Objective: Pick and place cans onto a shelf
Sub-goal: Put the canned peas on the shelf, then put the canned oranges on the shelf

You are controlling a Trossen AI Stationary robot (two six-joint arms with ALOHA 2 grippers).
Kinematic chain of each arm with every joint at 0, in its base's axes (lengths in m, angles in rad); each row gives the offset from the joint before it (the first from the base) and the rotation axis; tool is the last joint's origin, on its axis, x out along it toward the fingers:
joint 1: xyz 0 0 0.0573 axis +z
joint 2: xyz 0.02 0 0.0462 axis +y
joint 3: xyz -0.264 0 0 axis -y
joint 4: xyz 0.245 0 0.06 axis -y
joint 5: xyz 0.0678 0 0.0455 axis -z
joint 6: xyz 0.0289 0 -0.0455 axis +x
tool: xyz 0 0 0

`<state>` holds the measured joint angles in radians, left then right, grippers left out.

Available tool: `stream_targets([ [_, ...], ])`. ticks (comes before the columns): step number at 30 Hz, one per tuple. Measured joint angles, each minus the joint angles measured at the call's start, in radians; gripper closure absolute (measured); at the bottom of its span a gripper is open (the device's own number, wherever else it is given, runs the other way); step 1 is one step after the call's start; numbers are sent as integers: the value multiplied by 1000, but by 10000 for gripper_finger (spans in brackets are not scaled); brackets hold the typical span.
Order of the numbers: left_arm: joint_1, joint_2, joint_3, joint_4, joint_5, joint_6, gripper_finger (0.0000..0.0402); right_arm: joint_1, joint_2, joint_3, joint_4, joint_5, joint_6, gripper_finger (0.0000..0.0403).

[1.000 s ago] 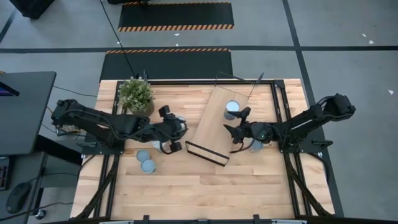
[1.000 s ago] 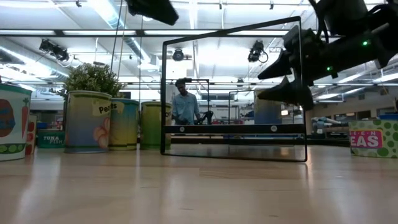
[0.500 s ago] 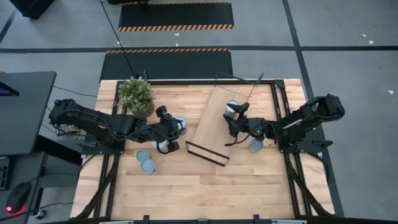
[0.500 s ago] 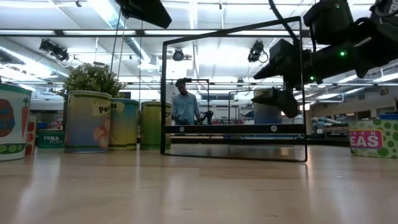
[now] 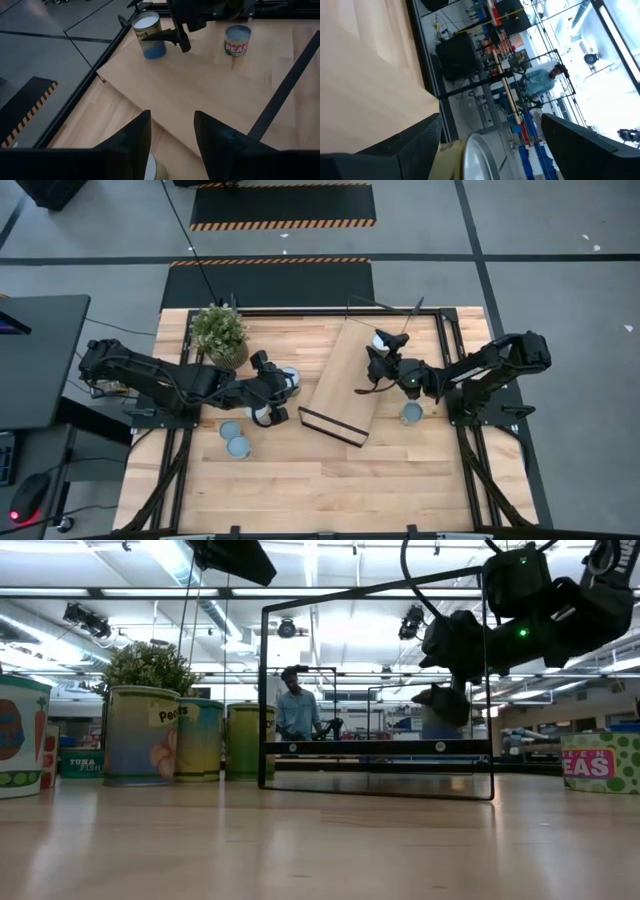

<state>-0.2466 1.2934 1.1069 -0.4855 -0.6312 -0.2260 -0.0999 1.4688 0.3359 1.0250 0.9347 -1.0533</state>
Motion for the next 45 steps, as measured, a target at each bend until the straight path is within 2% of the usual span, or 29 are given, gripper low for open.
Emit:
stream_targets([
  [7,0,0,0,-1,0,0,246,-68,4,0,-9,-59,-24,53],
  [16,0,0,0,-8,64,-26,246,-157,4,0,-10,-256,-65,53],
  [29,0,1,0,-8,94,-33,246,-246,4,-25,-10,-433,-155,53],
  [32,0,1,0,-7,94,-33,246,-243,4,-26,-10,-464,-159,53],
  [37,0,2,0,-29,103,-51,246,-225,-1,-27,-10,-447,-144,53],
  [41,1,17,1,-133,111,-136,243,-147,-13,-27,-10,-448,-79,53],
  [45,30,30,1,-249,108,-244,219,-62,-42,-27,-25,-431,-14,53],
])
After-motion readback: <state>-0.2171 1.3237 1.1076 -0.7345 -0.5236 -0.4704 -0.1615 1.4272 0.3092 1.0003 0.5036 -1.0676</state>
